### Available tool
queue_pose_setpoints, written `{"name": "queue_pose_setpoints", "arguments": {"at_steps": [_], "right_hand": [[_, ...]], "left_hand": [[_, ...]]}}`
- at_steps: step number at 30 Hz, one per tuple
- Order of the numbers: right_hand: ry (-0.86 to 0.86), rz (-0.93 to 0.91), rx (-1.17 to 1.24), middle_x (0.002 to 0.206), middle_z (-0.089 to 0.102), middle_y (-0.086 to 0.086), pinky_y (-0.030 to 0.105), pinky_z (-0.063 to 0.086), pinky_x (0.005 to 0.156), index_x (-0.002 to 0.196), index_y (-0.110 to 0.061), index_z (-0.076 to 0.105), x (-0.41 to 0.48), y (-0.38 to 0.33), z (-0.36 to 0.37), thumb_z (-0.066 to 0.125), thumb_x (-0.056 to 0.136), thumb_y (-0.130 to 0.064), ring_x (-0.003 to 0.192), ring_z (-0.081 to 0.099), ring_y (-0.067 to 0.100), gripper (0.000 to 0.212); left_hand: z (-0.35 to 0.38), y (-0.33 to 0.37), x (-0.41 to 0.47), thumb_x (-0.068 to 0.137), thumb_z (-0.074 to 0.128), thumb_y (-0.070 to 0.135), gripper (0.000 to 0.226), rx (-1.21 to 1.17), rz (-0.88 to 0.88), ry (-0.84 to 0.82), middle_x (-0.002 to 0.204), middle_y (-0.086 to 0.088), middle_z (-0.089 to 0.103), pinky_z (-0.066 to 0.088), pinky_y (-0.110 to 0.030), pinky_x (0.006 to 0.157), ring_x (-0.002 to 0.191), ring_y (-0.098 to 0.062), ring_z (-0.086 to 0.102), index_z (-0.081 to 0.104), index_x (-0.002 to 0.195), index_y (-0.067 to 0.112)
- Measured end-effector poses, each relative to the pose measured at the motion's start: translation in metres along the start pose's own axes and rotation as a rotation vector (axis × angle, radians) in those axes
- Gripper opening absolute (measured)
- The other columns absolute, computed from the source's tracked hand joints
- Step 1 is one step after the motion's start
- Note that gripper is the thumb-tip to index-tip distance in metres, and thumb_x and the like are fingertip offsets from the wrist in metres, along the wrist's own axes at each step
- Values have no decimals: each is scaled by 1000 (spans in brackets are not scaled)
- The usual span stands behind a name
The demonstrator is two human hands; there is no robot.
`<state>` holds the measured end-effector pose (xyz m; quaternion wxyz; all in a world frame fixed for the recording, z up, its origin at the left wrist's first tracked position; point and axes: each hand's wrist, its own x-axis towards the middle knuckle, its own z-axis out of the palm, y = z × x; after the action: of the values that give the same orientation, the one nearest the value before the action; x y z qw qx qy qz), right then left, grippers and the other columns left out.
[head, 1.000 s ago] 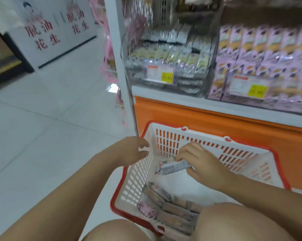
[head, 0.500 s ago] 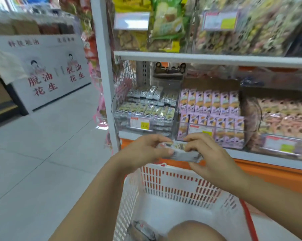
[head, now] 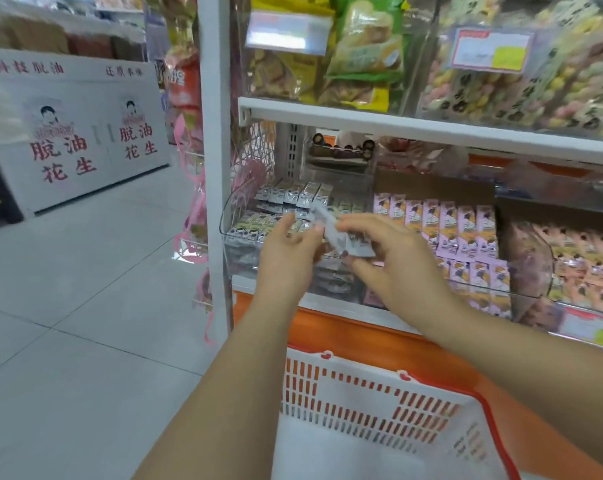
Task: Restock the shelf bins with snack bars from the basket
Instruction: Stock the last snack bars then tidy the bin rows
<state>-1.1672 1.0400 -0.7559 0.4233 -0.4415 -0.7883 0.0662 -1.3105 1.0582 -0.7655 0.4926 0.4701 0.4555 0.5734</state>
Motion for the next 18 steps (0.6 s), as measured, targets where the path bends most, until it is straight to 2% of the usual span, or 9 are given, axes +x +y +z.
{"name": "queue_pose_setpoints", "arguments": {"at_steps": [2, 3, 5, 7, 8, 13, 15, 16, 18], "right_hand": [[61, 119, -13, 116, 57, -11, 28, 47, 95, 121, -23, 60, 19, 11, 15, 67, 86, -9, 109, 53, 7, 38], [66, 173, -35, 120, 56, -8, 24, 45, 93, 125, -23, 57, 30, 18, 21, 64, 89, -13, 109, 53, 8, 38], [26, 259, -109, 129, 54, 0, 13, 39, 75, 132, -21, 50, 54, 34, 34, 58, 93, -16, 91, 55, 9, 39], [-23, 340, -152, 125, 56, 13, 19, 36, 50, 136, -20, 44, 80, 50, 50, 53, 96, -15, 64, 51, 12, 41], [-34, 394, -160, 122, 57, 16, 21, 32, 45, 137, -20, 42, 93, 57, 59, 52, 96, -14, 61, 49, 15, 42], [-3, 650, -141, 132, 48, 20, 31, 38, 57, 143, -14, 30, 150, 96, 96, 51, 93, -5, 97, 54, 29, 55], [-17, 685, -192, 141, 38, 19, 38, 47, 78, 144, -12, 28, 160, 107, 106, 49, 93, -2, 115, 50, 35, 56], [-21, 691, -224, 143, 35, 19, 38, 44, 85, 144, -12, 29, 162, 112, 108, 48, 92, -1, 119, 48, 36, 56], [-37, 698, -281, 139, 39, 21, 37, 42, 82, 141, -12, 34, 165, 121, 110, 46, 92, 0, 117, 50, 38, 52]], "left_hand": [[-9, -9, 20, 97, 54, 25, 45, 307, 162, 75, 118, 5, 63, 46, -19, 78, 92, -1, 59, 43, 140, 21], [-15, -16, 30, 96, 53, 25, 39, 430, 225, 117, 123, 7, 61, 46, -25, 87, 100, -4, 58, 49, 135, 23], [-27, -33, 46, 95, 54, 25, 32, 639, 307, 194, 127, 9, 59, 36, -43, 106, 115, -13, 54, 56, 127, 28], [-35, -47, 56, 94, 52, 27, 33, 820, 308, 217, 129, 9, 57, 22, -52, 113, 119, -18, 50, 56, 126, 32], [-39, -53, 59, 94, 51, 28, 33, 896, 290, 219, 129, 9, 55, 16, -51, 114, 122, -18, 46, 55, 127, 34], [-59, -70, 71, 94, 49, 34, 31, 974, 312, 260, 130, 11, 52, 1, -49, 115, 129, -13, 34, 56, 124, 36], [-64, -72, 74, 95, 49, 34, 30, 958, 323, 278, 130, 11, 52, 0, -47, 116, 129, -11, 34, 57, 124, 35], [-64, -73, 75, 95, 49, 33, 29, 954, 336, 283, 129, 12, 53, 0, -48, 116, 129, -11, 35, 57, 123, 34], [-64, -76, 74, 95, 49, 32, 27, 936, 366, 294, 125, 11, 54, 2, -49, 116, 127, -11, 36, 60, 120, 33]]}}
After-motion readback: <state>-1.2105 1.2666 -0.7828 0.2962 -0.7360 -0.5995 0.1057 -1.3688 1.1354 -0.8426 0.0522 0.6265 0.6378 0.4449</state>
